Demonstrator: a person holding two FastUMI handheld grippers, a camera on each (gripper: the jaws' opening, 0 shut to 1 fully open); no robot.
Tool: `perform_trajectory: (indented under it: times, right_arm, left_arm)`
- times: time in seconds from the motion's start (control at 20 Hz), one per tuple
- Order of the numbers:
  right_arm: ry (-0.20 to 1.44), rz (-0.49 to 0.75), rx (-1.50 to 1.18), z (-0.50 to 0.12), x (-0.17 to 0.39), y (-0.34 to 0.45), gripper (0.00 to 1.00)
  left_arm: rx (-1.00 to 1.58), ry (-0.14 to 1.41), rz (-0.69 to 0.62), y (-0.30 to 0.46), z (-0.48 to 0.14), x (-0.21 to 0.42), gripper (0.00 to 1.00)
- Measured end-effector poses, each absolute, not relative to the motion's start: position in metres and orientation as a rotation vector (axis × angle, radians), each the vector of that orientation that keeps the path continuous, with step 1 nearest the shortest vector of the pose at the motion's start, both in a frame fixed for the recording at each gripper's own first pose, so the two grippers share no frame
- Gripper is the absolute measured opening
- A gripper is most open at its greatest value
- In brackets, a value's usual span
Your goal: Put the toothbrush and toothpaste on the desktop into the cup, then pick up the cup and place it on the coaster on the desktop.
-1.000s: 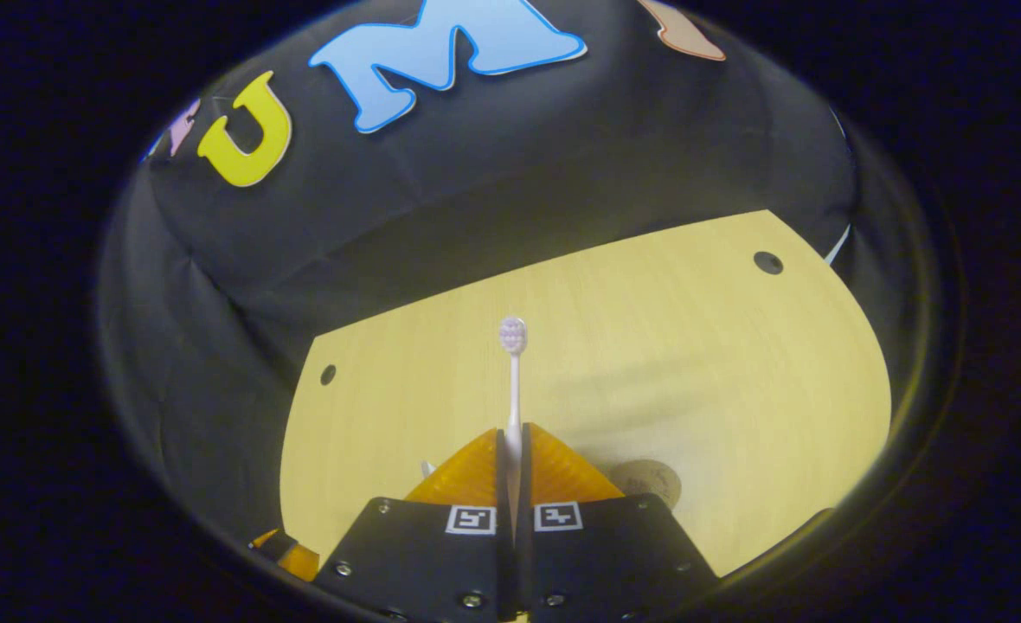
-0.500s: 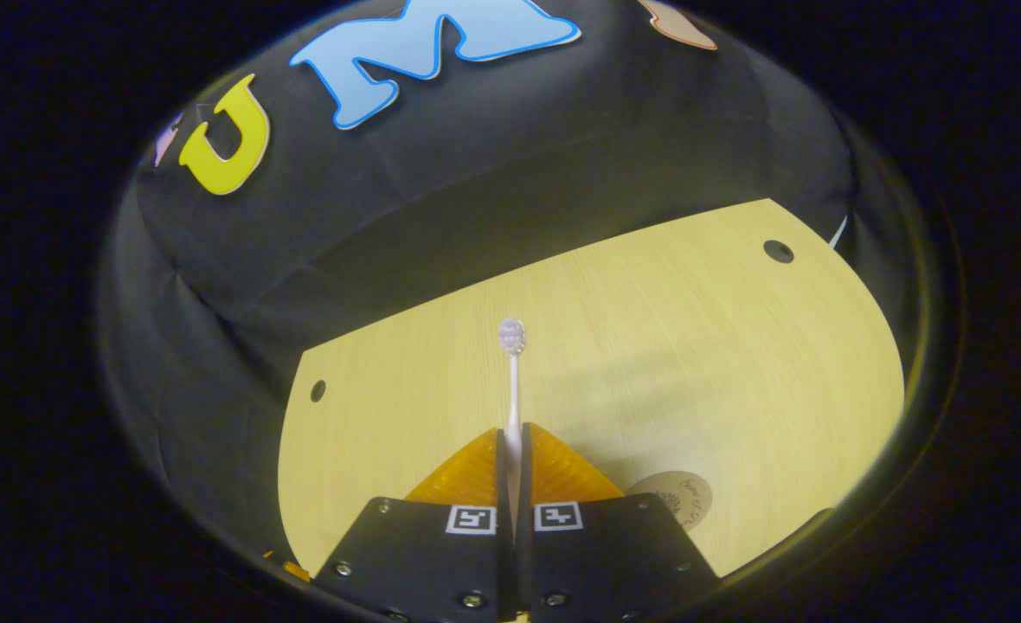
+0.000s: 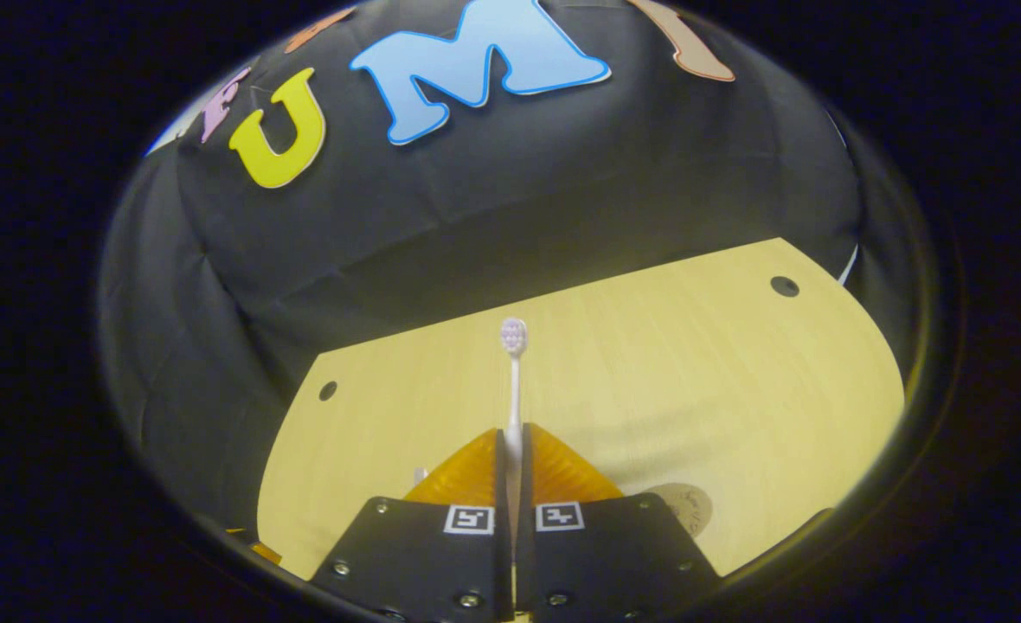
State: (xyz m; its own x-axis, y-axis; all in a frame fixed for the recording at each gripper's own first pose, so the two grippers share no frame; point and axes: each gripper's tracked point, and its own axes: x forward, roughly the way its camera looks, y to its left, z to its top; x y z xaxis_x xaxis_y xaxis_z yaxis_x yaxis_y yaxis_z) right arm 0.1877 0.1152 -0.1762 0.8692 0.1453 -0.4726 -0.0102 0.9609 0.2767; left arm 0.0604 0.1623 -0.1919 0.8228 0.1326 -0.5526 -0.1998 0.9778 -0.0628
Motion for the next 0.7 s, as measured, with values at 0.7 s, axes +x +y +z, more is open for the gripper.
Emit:
perform_trajectory:
  times: [0.7]
  right_arm:
    - [0.373,0.086,0.138,-0.17,0.124,0.115,0.12]
  left_arm:
    - [-0.11,0.596,0.112,0.125,-0.199,0.06,0.77]
